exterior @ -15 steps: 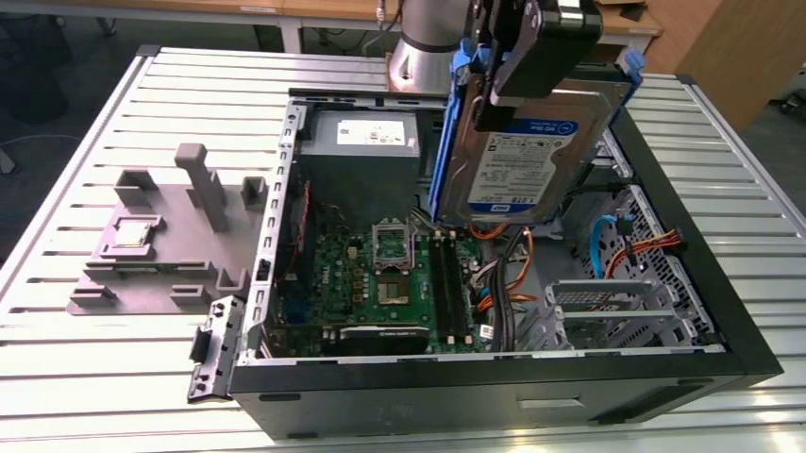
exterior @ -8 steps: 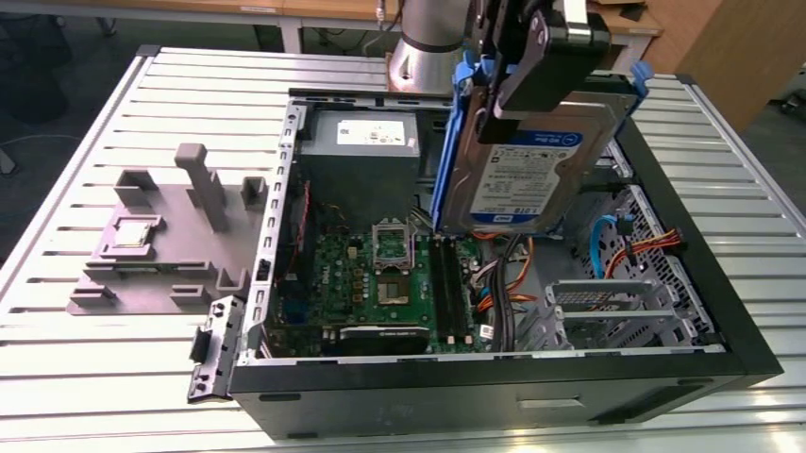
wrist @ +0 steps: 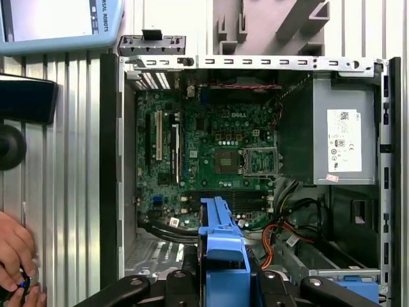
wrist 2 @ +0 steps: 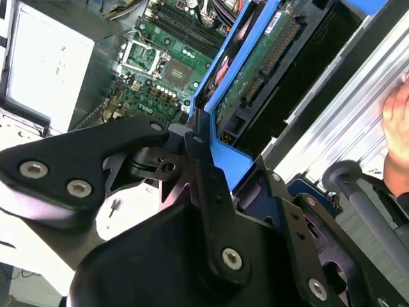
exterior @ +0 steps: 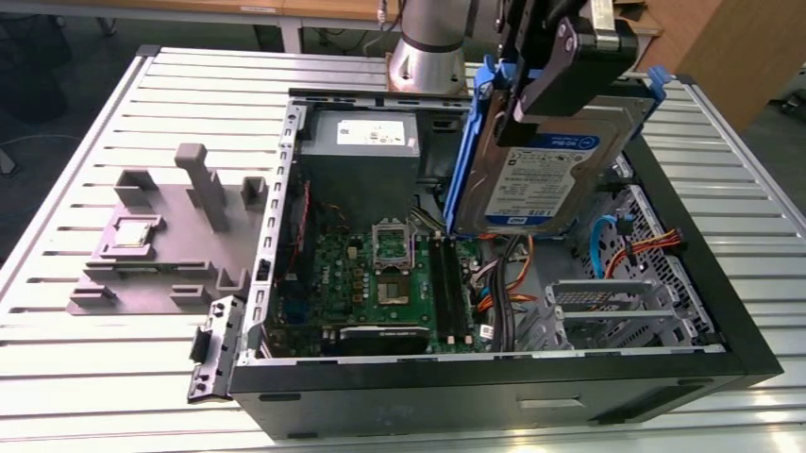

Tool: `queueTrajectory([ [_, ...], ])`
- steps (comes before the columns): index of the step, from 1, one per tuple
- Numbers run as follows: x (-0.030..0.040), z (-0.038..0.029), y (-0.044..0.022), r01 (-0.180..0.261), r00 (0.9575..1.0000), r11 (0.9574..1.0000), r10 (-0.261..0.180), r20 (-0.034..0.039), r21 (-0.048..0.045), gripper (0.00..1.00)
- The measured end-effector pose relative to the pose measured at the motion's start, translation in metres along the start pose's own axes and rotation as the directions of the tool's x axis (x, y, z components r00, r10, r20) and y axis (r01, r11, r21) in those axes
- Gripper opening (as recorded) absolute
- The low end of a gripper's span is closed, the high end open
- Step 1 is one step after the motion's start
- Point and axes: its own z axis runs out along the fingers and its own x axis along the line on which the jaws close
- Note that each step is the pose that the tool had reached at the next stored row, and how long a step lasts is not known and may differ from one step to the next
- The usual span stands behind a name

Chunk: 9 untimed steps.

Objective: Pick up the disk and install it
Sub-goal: 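Insert the disk into the insertion slot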

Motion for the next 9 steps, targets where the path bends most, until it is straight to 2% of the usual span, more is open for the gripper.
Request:
queueTrajectory([
  [7, 0.0000, 0.0000, -0.0002, 0.000, 1.0000, 1.0000, 0.000, -0.0001, 0.0000, 0.37],
  [9, 0.0036, 0.0002, -0.0004, 0.000, 1.0000, 1.0000, 0.000, 0.0000, 0.0001, 0.37],
])
